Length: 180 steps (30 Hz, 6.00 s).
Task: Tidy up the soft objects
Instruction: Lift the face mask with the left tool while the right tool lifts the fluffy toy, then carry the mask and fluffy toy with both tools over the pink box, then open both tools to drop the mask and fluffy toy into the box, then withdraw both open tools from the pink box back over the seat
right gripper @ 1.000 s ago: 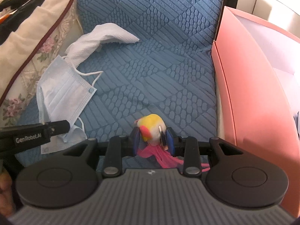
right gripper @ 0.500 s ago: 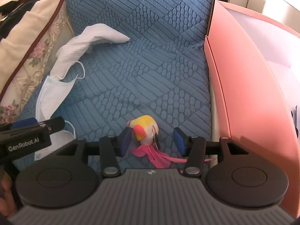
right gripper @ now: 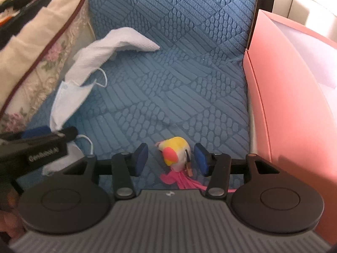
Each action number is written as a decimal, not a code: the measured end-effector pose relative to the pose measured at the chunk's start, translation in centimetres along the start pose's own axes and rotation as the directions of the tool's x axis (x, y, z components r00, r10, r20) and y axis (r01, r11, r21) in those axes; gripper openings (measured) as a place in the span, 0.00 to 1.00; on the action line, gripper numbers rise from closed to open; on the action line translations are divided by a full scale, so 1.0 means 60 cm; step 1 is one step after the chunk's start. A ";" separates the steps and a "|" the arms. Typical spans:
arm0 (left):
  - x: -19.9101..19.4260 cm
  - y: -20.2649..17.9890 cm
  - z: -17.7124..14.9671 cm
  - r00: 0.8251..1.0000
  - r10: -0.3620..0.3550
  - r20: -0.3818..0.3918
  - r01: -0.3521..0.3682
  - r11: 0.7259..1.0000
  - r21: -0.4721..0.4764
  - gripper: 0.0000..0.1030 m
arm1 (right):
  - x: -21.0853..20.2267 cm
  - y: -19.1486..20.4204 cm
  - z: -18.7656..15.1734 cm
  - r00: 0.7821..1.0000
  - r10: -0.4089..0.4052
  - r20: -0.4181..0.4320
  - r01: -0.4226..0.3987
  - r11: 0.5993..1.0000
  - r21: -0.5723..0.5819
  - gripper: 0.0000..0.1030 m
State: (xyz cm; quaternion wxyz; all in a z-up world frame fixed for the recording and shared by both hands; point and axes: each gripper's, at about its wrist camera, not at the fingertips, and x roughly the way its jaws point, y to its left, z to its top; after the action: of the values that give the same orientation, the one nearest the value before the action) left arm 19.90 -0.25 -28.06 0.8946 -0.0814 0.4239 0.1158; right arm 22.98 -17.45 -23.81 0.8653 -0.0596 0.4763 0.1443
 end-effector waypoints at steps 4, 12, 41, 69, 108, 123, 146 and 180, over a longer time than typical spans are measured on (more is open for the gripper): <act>-0.001 0.009 0.001 1.000 0.015 0.004 -0.015 1.000 -0.018 0.18 | 0.001 -0.006 -0.001 1.000 0.025 -0.014 -0.024 1.000 0.016 0.34; -0.031 0.019 0.001 0.999 -0.043 0.009 0.043 0.997 -0.070 0.09 | -0.018 -0.006 -0.003 1.000 0.022 0.011 -0.022 1.000 0.005 0.33; -0.179 -0.016 -0.009 0.974 -0.226 0.021 0.226 0.974 -0.027 0.09 | -0.157 -0.035 -0.045 0.998 0.022 0.053 -0.026 0.996 0.082 0.33; -0.375 -0.212 0.122 0.922 -0.374 0.105 0.370 0.927 0.055 0.09 | -0.376 -0.186 0.026 0.971 -0.023 0.236 -0.012 0.989 0.145 0.33; -0.172 -0.509 0.084 0.920 -0.372 -0.125 0.389 0.909 0.151 0.09 | -0.207 -0.468 -0.044 0.990 -0.142 0.014 0.133 0.951 0.278 0.34; -0.175 -0.509 0.084 0.906 -0.399 -0.142 0.420 0.892 0.170 0.61 | -0.201 -0.483 -0.056 0.994 -0.107 -0.009 0.104 0.938 0.332 0.57; -0.349 -0.406 0.140 0.892 -0.443 0.084 0.417 0.881 0.222 0.61 | -0.362 -0.415 0.004 0.974 -0.133 0.183 0.074 0.952 0.298 0.58; -0.391 -0.117 0.076 0.910 -0.328 0.254 0.293 0.942 0.165 0.61 | -0.404 -0.141 -0.026 0.954 -0.030 0.298 -0.006 0.993 0.119 0.58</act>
State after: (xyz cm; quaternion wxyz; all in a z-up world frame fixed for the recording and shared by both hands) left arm 10.81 -9.11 -6.65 0.9554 -0.0753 0.2821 -0.0443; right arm 12.07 -30.58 -4.57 0.9303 0.0115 0.3472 0.1178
